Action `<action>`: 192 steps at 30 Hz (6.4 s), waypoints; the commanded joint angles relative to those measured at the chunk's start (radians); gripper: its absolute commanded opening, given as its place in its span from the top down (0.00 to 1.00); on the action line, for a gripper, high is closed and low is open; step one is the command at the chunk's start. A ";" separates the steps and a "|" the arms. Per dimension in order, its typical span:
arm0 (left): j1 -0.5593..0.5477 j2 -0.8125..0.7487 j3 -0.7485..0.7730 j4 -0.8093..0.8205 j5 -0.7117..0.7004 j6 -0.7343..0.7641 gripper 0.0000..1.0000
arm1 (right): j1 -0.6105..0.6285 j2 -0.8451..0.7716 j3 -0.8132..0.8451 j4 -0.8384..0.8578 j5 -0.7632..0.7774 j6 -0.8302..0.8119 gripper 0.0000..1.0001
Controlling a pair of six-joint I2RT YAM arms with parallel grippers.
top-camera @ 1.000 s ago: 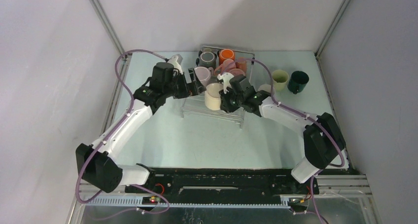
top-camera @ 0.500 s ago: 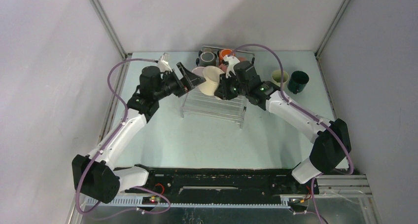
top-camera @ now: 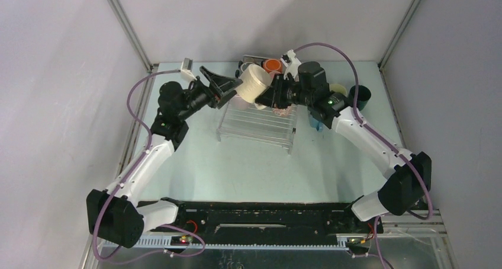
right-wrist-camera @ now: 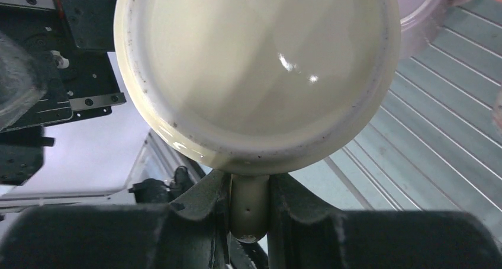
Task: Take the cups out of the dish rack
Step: Unload the cup from the dish rack, then place the cup at the center of the board, then move the cup to the dish rack.
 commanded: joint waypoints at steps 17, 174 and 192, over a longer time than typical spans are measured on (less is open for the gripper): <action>-0.039 0.064 0.006 0.457 0.110 -0.360 0.26 | -0.069 -0.068 -0.104 0.593 -0.357 0.424 1.00; 0.220 0.474 0.687 -1.071 -0.613 0.863 0.00 | 0.021 -0.159 -0.078 -0.317 0.307 -0.053 0.00; 0.117 0.399 0.761 -1.108 -0.624 0.893 0.00 | 0.044 -0.104 -0.020 -0.342 0.374 -0.055 0.00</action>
